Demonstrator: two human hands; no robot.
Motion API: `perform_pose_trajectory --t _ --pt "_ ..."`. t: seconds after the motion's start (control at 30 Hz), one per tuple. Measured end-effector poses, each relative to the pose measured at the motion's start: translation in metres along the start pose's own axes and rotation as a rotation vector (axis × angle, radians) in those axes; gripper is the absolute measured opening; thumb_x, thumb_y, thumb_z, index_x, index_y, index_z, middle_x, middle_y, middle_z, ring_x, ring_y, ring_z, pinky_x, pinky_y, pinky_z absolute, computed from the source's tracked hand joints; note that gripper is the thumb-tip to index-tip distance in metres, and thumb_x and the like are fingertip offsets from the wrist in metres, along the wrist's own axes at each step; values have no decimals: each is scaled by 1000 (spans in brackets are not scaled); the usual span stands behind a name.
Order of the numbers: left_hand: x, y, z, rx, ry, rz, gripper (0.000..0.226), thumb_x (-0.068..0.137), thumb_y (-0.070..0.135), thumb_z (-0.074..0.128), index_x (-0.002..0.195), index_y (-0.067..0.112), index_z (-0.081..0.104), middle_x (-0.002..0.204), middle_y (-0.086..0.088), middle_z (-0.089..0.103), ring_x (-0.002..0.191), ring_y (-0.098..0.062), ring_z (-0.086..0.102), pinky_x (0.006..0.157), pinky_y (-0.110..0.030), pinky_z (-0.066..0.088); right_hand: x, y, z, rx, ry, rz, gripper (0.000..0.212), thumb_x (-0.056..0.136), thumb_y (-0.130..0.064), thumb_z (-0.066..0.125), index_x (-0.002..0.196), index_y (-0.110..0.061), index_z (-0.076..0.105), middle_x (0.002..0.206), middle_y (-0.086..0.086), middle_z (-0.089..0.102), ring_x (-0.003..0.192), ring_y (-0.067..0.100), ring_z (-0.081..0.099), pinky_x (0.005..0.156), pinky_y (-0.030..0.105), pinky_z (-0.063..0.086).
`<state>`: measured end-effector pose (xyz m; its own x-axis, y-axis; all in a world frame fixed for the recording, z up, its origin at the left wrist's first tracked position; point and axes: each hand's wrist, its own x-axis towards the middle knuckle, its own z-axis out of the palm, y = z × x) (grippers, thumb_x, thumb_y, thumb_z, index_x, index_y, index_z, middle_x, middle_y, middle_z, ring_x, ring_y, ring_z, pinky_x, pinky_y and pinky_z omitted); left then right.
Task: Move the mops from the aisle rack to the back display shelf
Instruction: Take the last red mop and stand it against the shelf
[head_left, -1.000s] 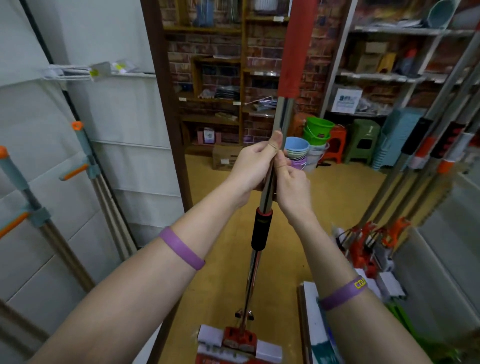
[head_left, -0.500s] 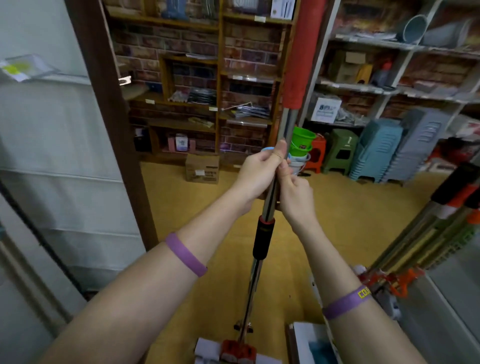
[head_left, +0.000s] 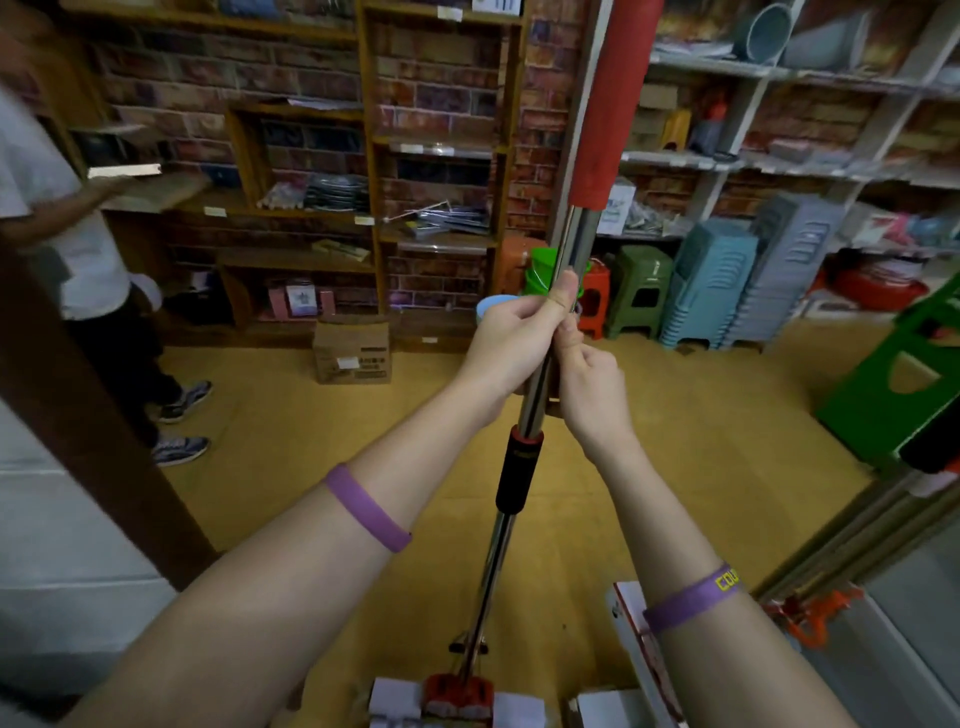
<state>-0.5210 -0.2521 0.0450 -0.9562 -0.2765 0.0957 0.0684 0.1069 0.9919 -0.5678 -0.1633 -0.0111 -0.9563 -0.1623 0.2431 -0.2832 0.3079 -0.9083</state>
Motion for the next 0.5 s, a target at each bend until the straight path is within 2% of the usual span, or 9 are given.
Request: perform_pose_trajectory --t 0.07,0.13,0.17,0.27,0.37,0.43,0.5 --pt "24 -1 14 16 -17 -3 54 93 60 49 97 12 74 84 7 74 66 11 64 71 -27 51 23 11 -8 17 14 7 100 69 -93 27 80 -2 67 78 15 74 87 39 69 83 56 56" --pt "48 -1 26 37 -38 -14 56 92 63 48 94 13 74 89 0 77 83 -5 70 80 -36 56 45 20 -16 34 29 8 103 66 -99 26 82 -6 68 77 13 75 87 39 70 83 57 55" --pt "59 -1 32 55 -44 -17 59 91 64 47 95 12 73 91 -3 77 87 -13 71 81 -39 57 55 23 -19 32 39 6 100 65 -100 25 83 -13 70 76 10 75 87 38 70 84 57 55" --pt "87 0 48 117 -61 -7 65 89 69 44 95 11 73 93 -10 76 80 -19 70 66 -34 56 77 28 -32 13 72 4 76 75 -90 26 79 -32 74 72 2 77 87 34 72 87 55 55" --pt "109 3 67 127 -117 14 70 89 70 45 95 4 71 94 -16 74 69 -18 67 50 -25 49 91 35 -50 28 121 55 77 76 -85 29 71 -26 78 69 1 76 82 27 74 83 52 58" --pt "122 4 83 97 -182 32 67 89 69 47 86 6 70 94 -16 74 79 -25 72 54 -31 53 97 39 -65 59 162 80 75 77 -84 33 69 -25 79 70 4 76 80 27 75 80 54 59" --pt "132 6 98 73 -259 38 59 88 69 48 80 14 69 94 -17 74 88 -27 72 64 -44 60 100 43 -80 66 209 98 76 77 -85 36 71 -22 79 72 5 77 81 28 75 80 56 58"
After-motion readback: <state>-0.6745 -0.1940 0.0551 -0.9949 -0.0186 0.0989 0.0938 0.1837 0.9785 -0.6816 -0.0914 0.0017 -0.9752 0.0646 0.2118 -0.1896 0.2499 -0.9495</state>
